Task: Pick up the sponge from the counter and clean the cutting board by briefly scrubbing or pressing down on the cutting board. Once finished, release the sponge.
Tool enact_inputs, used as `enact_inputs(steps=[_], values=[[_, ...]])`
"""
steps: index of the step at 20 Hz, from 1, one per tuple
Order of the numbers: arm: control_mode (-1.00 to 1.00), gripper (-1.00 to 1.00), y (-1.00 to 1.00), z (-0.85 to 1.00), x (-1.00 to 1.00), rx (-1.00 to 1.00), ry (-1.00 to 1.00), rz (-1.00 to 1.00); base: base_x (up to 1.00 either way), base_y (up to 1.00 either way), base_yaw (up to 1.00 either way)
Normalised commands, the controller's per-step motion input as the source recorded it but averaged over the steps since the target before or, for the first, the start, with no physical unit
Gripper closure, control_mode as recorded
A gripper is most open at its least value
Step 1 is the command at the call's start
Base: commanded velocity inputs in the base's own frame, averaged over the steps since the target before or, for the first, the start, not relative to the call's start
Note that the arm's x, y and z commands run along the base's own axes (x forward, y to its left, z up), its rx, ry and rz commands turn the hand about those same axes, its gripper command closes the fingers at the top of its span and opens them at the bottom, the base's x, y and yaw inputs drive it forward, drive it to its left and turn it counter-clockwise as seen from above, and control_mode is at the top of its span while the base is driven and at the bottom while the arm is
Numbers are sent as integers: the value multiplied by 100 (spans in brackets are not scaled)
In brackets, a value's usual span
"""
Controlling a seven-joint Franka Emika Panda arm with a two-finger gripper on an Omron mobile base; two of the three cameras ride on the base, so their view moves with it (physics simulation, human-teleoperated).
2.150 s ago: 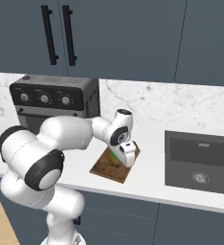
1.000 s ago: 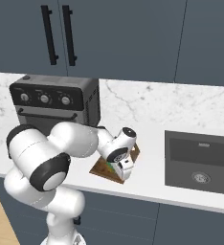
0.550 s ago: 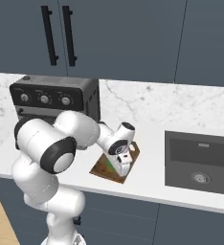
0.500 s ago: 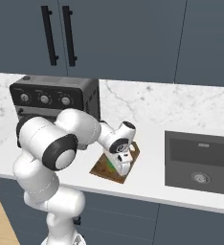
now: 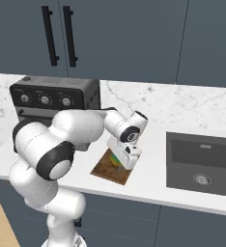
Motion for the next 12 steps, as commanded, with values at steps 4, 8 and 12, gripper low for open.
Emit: enact_inputs(steps=[4, 8, 12], values=[[-100, 100, 0, 66, -57, 0, -16, 0, 0, 0, 0], [-100, 100, 5, 36, -40, 0, -17, 0, 0, 0, 0], [-100, 100, 23, 3, -18, -2, -16, 0, 0, 0, 0]])
